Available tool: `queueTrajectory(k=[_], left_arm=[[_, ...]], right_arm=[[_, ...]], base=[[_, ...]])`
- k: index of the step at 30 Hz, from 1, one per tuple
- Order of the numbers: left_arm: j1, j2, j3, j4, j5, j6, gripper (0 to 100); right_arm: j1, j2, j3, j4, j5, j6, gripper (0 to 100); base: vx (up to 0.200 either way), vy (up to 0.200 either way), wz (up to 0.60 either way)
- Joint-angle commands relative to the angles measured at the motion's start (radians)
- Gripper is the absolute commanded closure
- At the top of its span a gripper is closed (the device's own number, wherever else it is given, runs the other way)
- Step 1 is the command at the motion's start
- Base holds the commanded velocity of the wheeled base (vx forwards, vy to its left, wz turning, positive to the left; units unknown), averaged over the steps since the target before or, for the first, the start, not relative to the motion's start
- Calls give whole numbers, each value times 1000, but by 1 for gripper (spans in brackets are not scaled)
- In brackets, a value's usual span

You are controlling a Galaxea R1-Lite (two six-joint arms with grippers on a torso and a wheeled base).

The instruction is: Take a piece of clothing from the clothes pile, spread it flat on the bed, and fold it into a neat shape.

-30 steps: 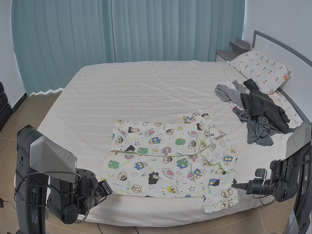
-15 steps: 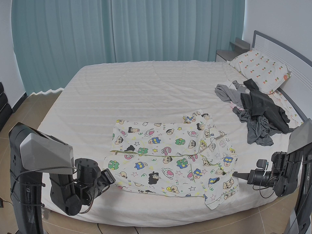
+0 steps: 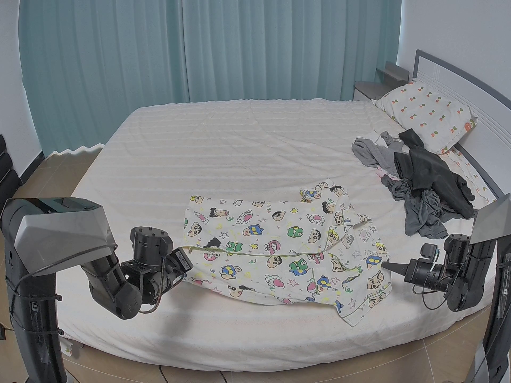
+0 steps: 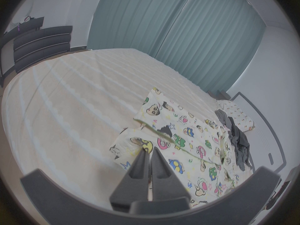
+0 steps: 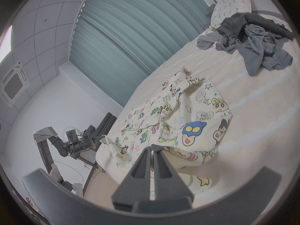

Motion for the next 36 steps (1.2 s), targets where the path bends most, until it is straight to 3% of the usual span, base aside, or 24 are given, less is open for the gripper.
queueTrajectory(k=[1,7,15,22,27,28,36], left_arm=[[19,-10,-53,40,0,-2,100],[25,-1,-115,122,0,-2,100],[32,64,-382,414,-7,-7,100],[32,157,-527,514,-7,-8,100],[35,185,-603,581,-7,-51,100],[42,209,-678,644,-6,-88,100],[66,242,-761,667,-3,-175,100]], right_arm=[[-1,-3,-44,-6,-2,31,100],[2,3,-93,-3,-16,66,100],[-2,16,-255,131,-53,69,100],[2,33,-352,216,-80,69,100],[1,50,-402,239,-102,69,100],[1,64,-441,273,-117,69,100],[14,87,-487,284,-140,70,100]], base=[[0,0,0],[0,0,0],[0,0,0],[0,0,0],[0,0,0],[0,0,0],[0,0,0]])
